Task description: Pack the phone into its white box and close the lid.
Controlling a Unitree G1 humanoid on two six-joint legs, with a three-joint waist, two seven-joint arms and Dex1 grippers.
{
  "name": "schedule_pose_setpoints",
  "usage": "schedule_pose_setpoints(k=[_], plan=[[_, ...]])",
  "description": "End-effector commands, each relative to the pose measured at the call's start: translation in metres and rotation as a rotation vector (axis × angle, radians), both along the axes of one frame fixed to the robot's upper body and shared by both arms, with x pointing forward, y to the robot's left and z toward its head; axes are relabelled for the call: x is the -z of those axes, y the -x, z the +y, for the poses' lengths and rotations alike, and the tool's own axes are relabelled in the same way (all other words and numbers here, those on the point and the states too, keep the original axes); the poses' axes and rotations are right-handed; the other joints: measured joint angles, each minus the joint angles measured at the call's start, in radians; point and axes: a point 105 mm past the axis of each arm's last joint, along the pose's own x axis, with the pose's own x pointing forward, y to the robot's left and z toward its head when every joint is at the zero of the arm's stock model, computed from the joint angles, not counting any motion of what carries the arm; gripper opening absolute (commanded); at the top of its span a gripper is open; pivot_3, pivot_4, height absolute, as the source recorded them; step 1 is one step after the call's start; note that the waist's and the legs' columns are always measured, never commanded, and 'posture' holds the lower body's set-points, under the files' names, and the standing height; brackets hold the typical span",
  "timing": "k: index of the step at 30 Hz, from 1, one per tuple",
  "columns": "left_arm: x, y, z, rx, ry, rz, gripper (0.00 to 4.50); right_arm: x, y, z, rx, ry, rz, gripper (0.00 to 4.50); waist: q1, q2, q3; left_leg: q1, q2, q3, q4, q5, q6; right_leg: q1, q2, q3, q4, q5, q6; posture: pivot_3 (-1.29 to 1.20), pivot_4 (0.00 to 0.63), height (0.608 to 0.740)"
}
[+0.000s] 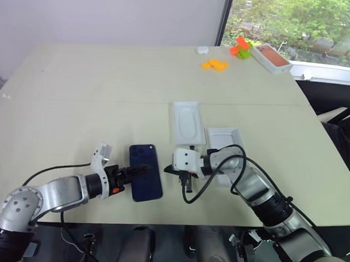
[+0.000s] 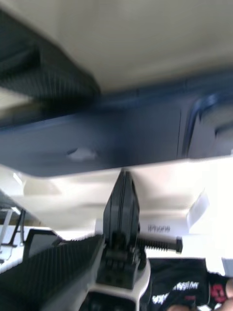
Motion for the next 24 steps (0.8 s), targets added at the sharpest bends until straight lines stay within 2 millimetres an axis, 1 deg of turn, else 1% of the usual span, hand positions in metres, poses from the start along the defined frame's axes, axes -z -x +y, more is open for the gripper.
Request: schedule_pose_setpoints(k=[1,2,3,5,9,14,17,18,22,24], plan=[[-0.002,-0.002,-0.001,-0.010,0.004,-0.020,2.17,-0.006,0.000,-0.003,-0.001,-0.010,-0.024,0.00,0.001,0.000,0.000,0.000,0.000,0.000,0.000,0.000,0.000,0.000,0.000,0.000,0.000,0.000,0.000,0.00,0.150,0.740],[-0.002,-0.001,-0.001,-0.004,0.001,-0.022,1.78,-0.007,0.000,-0.005,0.001,-0.005,-0.031,0.00,0.002,0.000,0.001,0.000,0.000,0.000,0.000,0.000,0.000,0.000,0.000,0.000,0.000,0.000,0.000,0.00,0.150,0.740],[-0.001,0.000,-0.001,0.000,-0.003,-0.024,1.25,-0.008,0.000,-0.007,0.003,0.001,-0.038,0.00,0.002,0.000,0.001,-0.001,0.000,0.000,0.000,0.000,0.000,0.000,0.000,0.000,0.000,0.000,0.000,0.00,0.150,0.740],[-0.002,0.001,-0.002,0.002,0.003,-0.030,1.25,-0.010,0.001,-0.012,0.007,0.007,-0.048,0.00,0.005,0.000,0.001,-0.001,-0.001,0.000,0.000,0.000,0.000,-0.001,-0.001,0.000,0.000,0.000,0.000,0.00,0.150,0.740],[-0.012,-0.002,-0.001,-0.027,0.061,-0.057,1.25,-0.020,0.000,-0.027,0.045,0.010,-0.069,0.00,0.005,-0.001,0.003,-0.002,-0.001,0.000,0.000,0.000,0.001,-0.001,-0.002,0.000,-0.001,0.000,0.000,0.00,0.150,0.740],[-0.011,-0.001,-0.002,-0.029,0.084,-0.055,1.25,-0.029,-0.002,-0.039,0.083,0.019,-0.104,0.00,0.003,-0.002,0.006,-0.002,-0.001,0.000,0.000,0.000,0.001,-0.001,-0.002,0.000,-0.001,0.000,0.000,0.00,0.150,0.740],[-0.009,-0.001,-0.002,-0.032,0.093,-0.048,0.43,-0.034,-0.005,-0.041,0.100,0.015,-0.119,0.00,0.003,-0.002,0.006,-0.002,-0.001,0.000,0.000,0.000,0.001,-0.002,-0.001,0.000,-0.001,0.000,0.000,0.00,0.150,0.740],[-0.009,-0.001,-0.003,-0.030,0.096,-0.052,0.05,-0.036,-0.006,-0.042,0.105,0.014,-0.126,0.00,0.003,-0.002,0.006,-0.002,-0.001,0.000,0.000,0.000,0.001,-0.002,-0.001,0.000,-0.001,0.000,0.000,0.00,0.150,0.740],[-0.014,0.000,-0.007,-0.010,0.101,-0.079,0.05,-0.044,-0.008,-0.045,0.118,0.004,-0.140,0.00,0.004,-0.002,0.007,-0.002,-0.001,0.000,0.000,0.000,0.001,-0.002,-0.001,0.000,-0.001,0.000,0.000,0.00,0.150,0.740],[-0.023,0.001,-0.007,-0.010,0.139,-0.130,0.05,-0.050,-0.011,-0.049,0.135,-0.005,-0.159,0.00,0.004,-0.002,0.007,-0.003,-0.001,0.001,0.000,0.000,0.001,-0.002,-0.001,0.000,-0.001,0.000,0.000,0.00,0.150,0.740]])
